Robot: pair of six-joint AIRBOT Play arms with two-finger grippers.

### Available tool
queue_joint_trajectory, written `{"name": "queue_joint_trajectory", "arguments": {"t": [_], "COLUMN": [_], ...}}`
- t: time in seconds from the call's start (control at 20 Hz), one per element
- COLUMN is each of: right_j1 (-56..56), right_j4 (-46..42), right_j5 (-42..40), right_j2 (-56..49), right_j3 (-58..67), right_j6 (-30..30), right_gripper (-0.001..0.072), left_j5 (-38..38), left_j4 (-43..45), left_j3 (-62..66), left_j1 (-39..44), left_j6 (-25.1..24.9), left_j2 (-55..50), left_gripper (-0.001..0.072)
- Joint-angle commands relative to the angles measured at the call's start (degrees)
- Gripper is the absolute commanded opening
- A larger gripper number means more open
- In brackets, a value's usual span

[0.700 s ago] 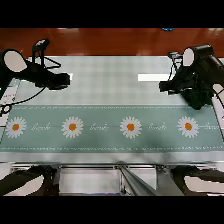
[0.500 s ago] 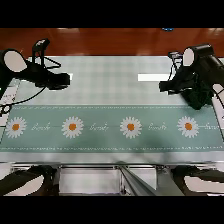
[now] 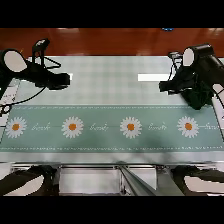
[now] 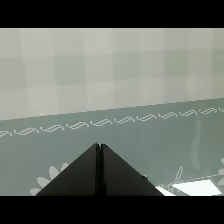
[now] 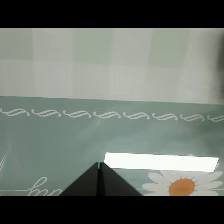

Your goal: Fold the shirts.

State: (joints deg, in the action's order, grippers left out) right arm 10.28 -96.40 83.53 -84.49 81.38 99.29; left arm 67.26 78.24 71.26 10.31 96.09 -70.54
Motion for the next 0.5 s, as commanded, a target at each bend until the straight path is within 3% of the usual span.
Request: {"name": "queue_joint_trajectory", "arguments": {"t": [0.0,0.3,0.35,0.4,0.45], "right_j1": [0.07,0.04,-0.13,-0.26,-0.72], "right_j4": [-0.13,-2.36,-3.82,-6.16,-10.27], "right_j5": [-1.75,-25.38,-28.61,-30.01,-28.35], "right_j2": [-0.04,-0.04,-0.04,-0.04,-0.04], "right_j3": [0.02,0.04,0.04,0.26,1.27], "right_j6": [-0.07,-0.09,0.83,2.12,2.32], "right_gripper": [0.0027,0.0045,0.0232,0.0415,0.0419], "left_j5": [-8.02,-25.31,-27.61,-28.87,-28.55], "left_j4": [0.04,0.04,0.52,0.68,0.92], "left_j3": [-0.04,-0.02,-0.02,-0.02,0.04], "left_j1": [-0.04,-0.04,-0.26,-0.72,-1.55], "left_j6": [0.00,0.00,0.00,0.00,0.00], "left_j2": [-0.39,-1.53,-1.70,-1.77,-1.66], "left_gripper": [0.0018,0.0021,0.0126,0.0435,0.0505]}}
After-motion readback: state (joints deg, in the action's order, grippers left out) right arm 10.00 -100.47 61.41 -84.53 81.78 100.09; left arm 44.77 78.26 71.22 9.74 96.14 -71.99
